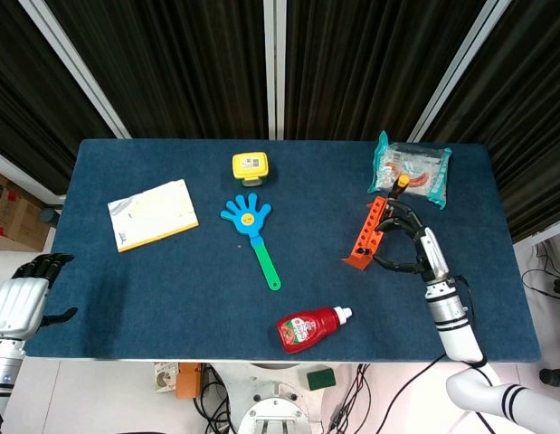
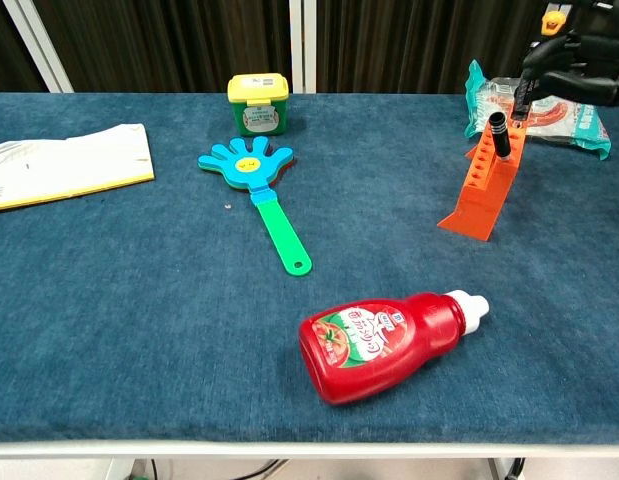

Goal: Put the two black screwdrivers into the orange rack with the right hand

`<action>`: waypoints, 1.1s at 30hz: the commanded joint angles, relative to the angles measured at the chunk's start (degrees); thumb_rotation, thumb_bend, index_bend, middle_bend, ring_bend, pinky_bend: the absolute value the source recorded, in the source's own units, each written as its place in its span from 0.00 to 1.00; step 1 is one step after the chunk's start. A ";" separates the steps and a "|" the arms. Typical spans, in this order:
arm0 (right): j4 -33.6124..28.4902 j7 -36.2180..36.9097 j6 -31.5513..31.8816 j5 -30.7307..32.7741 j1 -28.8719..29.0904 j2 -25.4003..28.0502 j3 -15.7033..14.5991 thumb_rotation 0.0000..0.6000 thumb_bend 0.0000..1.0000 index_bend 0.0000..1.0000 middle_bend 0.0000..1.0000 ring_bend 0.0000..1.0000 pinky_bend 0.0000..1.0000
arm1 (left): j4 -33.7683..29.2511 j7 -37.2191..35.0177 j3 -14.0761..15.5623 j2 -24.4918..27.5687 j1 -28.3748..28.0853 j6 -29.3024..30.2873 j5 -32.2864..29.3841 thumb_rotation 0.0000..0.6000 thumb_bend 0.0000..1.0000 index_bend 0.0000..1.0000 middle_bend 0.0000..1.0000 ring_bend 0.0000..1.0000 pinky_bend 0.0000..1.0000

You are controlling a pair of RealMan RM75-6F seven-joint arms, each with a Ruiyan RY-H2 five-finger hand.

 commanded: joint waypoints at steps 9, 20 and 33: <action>-0.02 -6.85 8.61 -9.01 -1.43 3.55 -2.65 1.00 0.18 0.16 0.35 0.26 0.33 | -0.27 1.14 0.00 -0.37 -0.15 -0.32 -0.29 1.00 0.01 0.18 0.20 0.14 0.26; -4.98 -51.84 9.01 -16.11 -0.09 3.47 -3.67 1.00 0.33 0.32 0.07 0.00 0.00 | -0.26 1.22 -0.11 -0.34 -0.32 -0.71 -0.68 1.00 0.01 0.18 0.20 0.14 0.26; -14.71 -81.38 -6.63 -4.83 4.86 1.40 -0.78 1.00 0.42 0.54 0.03 0.00 0.00 | 0.13 0.32 -0.22 -0.11 -0.58 -1.29 -0.94 1.00 0.01 0.18 0.20 0.14 0.26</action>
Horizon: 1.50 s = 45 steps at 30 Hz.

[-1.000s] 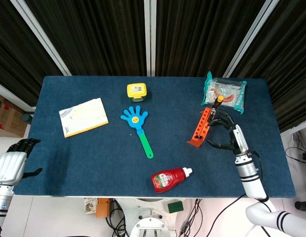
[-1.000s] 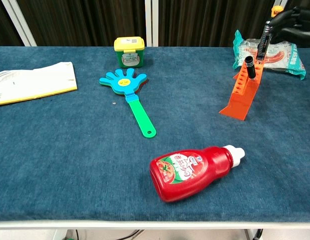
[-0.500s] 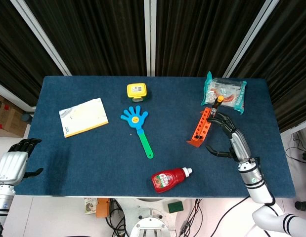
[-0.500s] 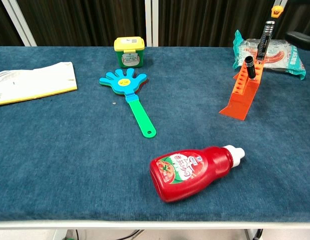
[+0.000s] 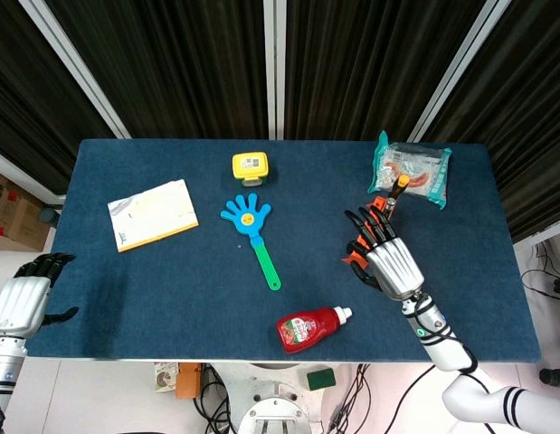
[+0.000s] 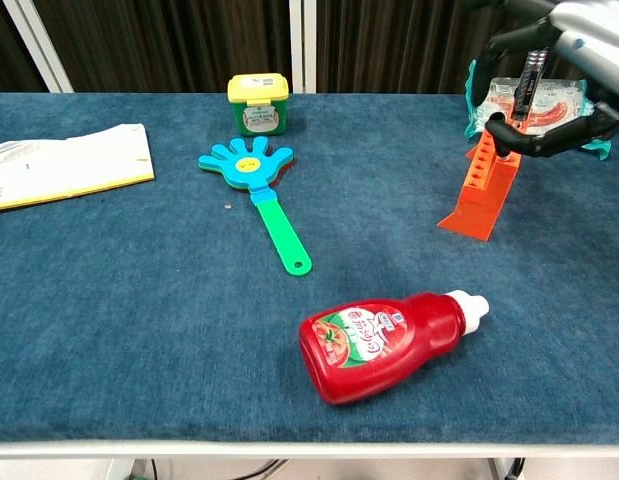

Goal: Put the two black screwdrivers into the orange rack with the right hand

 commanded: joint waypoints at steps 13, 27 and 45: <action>-1.22 -11.69 -4.23 8.57 2.71 -4.12 1.84 1.00 0.47 0.60 0.03 0.00 0.00 | 0.16 -0.62 0.02 0.19 0.07 0.19 0.10 1.00 0.01 0.18 0.20 0.14 0.26; -1.85 -12.87 -2.52 11.45 1.85 -2.63 2.01 1.00 0.47 0.62 0.02 0.00 0.00 | 0.15 -0.75 -0.02 0.25 0.12 0.26 -0.02 1.00 0.01 0.18 0.20 0.14 0.26; -3.26 -9.33 0.39 11.35 0.92 -0.64 1.89 1.00 0.47 0.63 0.02 0.00 0.00 | 0.14 -0.46 -0.05 0.13 0.10 0.26 -0.13 1.00 0.01 0.18 0.20 0.14 0.26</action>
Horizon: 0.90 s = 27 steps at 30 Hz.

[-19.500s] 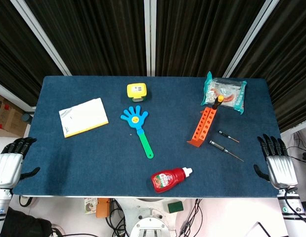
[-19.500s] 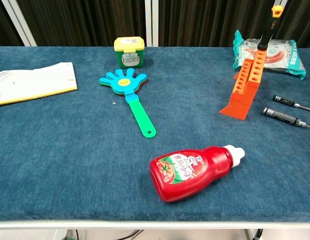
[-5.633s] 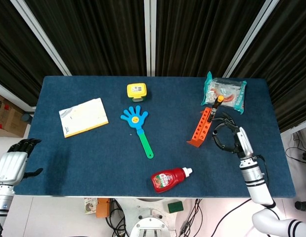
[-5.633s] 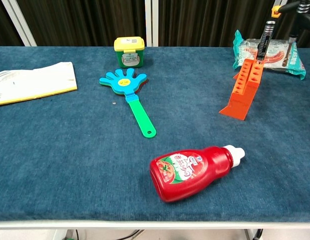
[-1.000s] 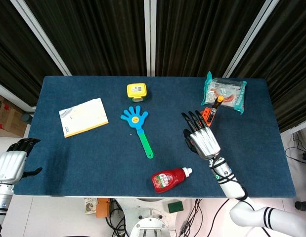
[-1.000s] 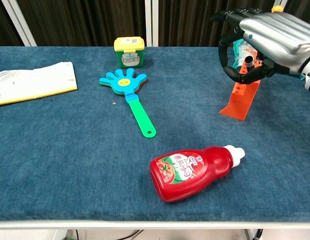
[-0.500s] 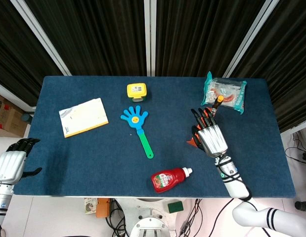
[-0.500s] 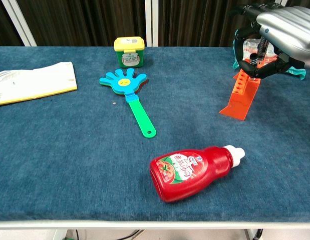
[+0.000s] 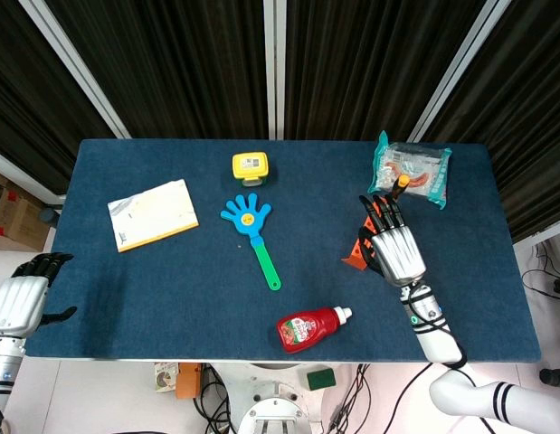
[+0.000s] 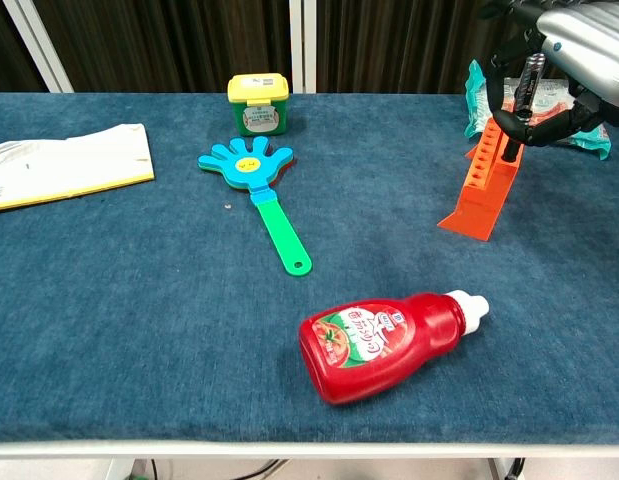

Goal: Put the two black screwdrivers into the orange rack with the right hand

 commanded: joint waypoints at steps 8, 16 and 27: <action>-5.32 6.64 9.84 -7.76 -5.10 7.20 -2.53 1.00 0.47 0.63 0.03 0.00 0.00 | -0.03 -0.14 0.07 0.07 0.11 0.20 0.16 1.00 0.01 0.18 0.20 0.14 0.26; -0.05 16.74 23.04 -12.22 -15.12 13.10 -7.38 1.00 0.47 0.63 0.05 0.00 0.00 | -0.27 0.39 0.19 -0.10 0.35 0.81 0.56 1.00 0.01 0.18 0.20 0.14 0.26; 26.28 36.66 23.75 -11.51 -23.20 10.61 -14.45 1.00 0.28 0.03 0.00 0.00 0.00 | -0.64 2.15 0.34 -0.83 0.54 1.48 1.03 1.00 0.01 0.18 0.20 0.14 0.26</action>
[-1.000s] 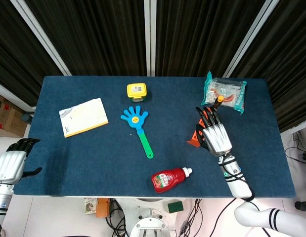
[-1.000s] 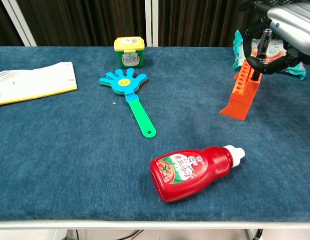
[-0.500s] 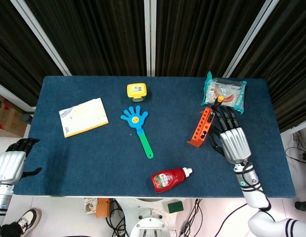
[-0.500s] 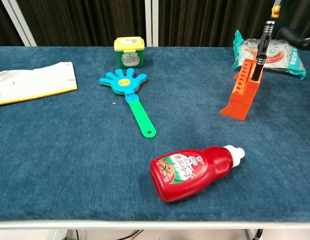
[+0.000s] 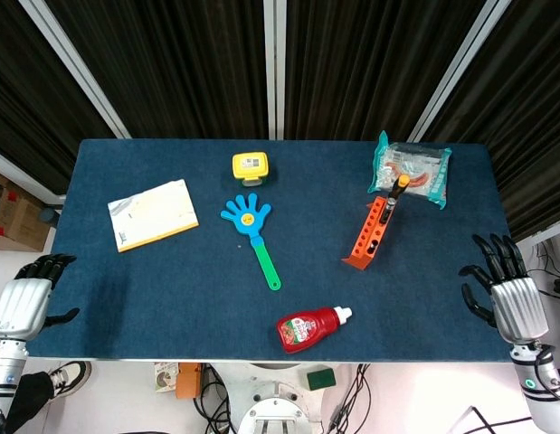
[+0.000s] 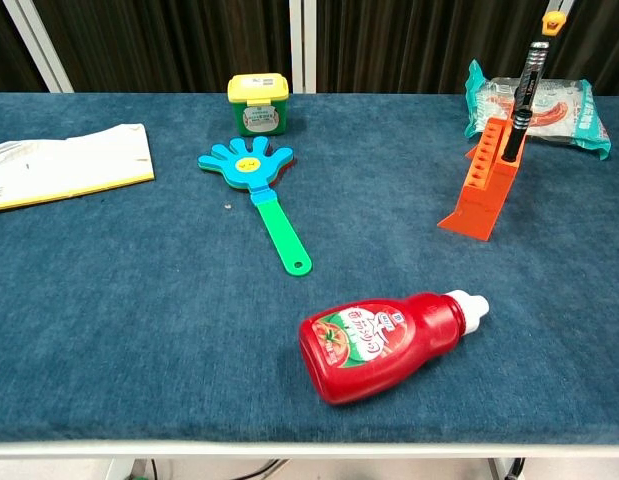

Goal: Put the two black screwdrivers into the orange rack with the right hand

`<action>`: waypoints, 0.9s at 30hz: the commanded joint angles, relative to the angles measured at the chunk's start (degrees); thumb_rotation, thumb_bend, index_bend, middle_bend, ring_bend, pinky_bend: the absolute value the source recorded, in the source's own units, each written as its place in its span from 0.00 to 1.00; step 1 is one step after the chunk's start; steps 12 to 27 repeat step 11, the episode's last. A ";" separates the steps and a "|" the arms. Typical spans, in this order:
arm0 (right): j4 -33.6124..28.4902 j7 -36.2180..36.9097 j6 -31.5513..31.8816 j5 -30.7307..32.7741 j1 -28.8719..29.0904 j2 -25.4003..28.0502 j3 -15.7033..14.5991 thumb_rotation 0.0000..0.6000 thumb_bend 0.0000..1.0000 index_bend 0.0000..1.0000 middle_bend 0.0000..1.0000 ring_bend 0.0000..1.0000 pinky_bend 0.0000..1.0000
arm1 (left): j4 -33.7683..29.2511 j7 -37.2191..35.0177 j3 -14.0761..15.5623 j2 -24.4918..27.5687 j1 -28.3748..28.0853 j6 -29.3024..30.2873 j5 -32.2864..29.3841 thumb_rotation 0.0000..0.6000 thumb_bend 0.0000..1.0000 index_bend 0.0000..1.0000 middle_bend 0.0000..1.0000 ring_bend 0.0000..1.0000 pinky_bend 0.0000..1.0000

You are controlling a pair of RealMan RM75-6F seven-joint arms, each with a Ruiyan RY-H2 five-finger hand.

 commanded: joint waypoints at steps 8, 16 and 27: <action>3.94 -3.34 -6.11 5.18 -5.36 0.71 -2.44 1.00 0.25 0.00 0.00 0.00 0.00 | -0.04 0.49 -0.15 -0.23 0.24 0.65 0.05 1.00 0.01 0.18 0.20 0.14 0.26; 0.07 -6.27 -8.50 6.71 -5.27 2.11 -2.09 1.00 0.25 0.00 0.00 0.00 0.00 | 0.06 0.16 -0.26 -0.10 0.28 0.66 -0.13 1.00 0.01 0.18 0.20 0.14 0.26; 0.07 -6.27 -8.50 6.71 -5.27 2.11 -2.09 1.00 0.25 0.00 0.00 0.00 0.00 | 0.06 0.16 -0.26 -0.10 0.28 0.66 -0.13 1.00 0.01 0.18 0.20 0.14 0.26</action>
